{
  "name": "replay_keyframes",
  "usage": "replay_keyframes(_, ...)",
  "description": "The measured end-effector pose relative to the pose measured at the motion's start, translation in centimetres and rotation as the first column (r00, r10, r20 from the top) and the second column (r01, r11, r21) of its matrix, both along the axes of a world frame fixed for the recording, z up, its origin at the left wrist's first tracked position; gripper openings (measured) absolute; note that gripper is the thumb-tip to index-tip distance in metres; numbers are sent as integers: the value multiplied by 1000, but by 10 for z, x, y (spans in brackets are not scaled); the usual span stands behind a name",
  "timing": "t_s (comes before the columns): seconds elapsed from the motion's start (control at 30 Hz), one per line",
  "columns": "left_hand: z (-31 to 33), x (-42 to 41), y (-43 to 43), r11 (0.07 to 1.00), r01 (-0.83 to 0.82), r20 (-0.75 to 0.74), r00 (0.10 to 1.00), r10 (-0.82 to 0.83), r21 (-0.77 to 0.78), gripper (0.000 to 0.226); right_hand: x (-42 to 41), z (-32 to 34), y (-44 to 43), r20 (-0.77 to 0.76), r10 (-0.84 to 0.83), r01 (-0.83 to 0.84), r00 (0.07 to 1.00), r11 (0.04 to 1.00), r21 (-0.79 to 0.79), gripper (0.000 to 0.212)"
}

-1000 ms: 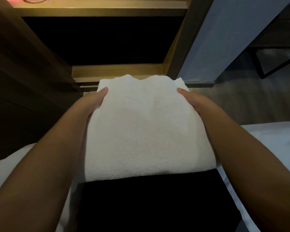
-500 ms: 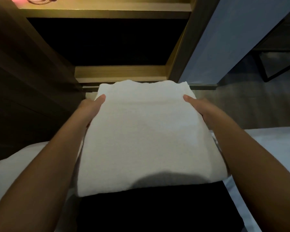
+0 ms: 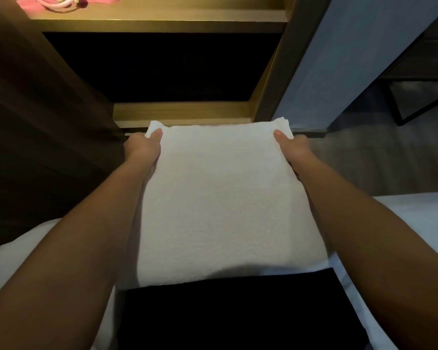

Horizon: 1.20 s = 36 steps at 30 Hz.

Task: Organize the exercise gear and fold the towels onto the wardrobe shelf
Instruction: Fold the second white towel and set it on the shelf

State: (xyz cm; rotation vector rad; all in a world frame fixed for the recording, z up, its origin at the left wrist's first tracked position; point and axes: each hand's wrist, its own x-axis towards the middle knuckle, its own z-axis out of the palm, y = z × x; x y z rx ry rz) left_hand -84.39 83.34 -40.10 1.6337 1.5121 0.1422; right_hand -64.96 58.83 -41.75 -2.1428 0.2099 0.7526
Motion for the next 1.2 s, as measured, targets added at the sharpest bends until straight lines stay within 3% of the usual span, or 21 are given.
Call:
replay_keyframes(0.3,10,6,-5,991,49,221,972,-77,125,35,1,14,16,208,63,-86,976,991,101,53)
replay_keyframes(0.5,-3,-3,-6,997,-37,190,981,23,73,32,-3,0,0,22,18,-18,1000,1000,-2,63)
replay_keyframes(0.57,-5,-1,-6,997,-45,150,988,36,56,37,-5,4,2,-29,28,-29,999,999,-45,73)
replay_keyframes(0.63,-4,-5,-3,1000,0,42,999,1,-25,55,-6,7,-5,-95,63,-68,993,997,-44,75)
replay_keyframes(0.77,-9,-29,-5,975,151,-217,959,-184,-162,72,-13,5,-20,-150,151,-167,977,981,-100,71)
replay_keyframes(0.9,-11,-38,-3,990,140,-124,982,-139,-5,62,-17,6,-17,27,121,-118,992,988,-97,65)
replay_keyframes(1.0,0,-28,0,981,183,-97,979,-177,59,62,-17,14,-16,23,107,-105,994,992,-74,62)
replay_keyframes(1.1,5,-34,-3,975,219,-132,966,-224,-48,68,-23,24,-27,-39,179,-182,983,975,-124,63)
replay_keyframes(1.2,4,-64,-16,955,226,-205,942,-265,-193,66,-42,36,-60,-197,242,-259,950,964,-65,53)
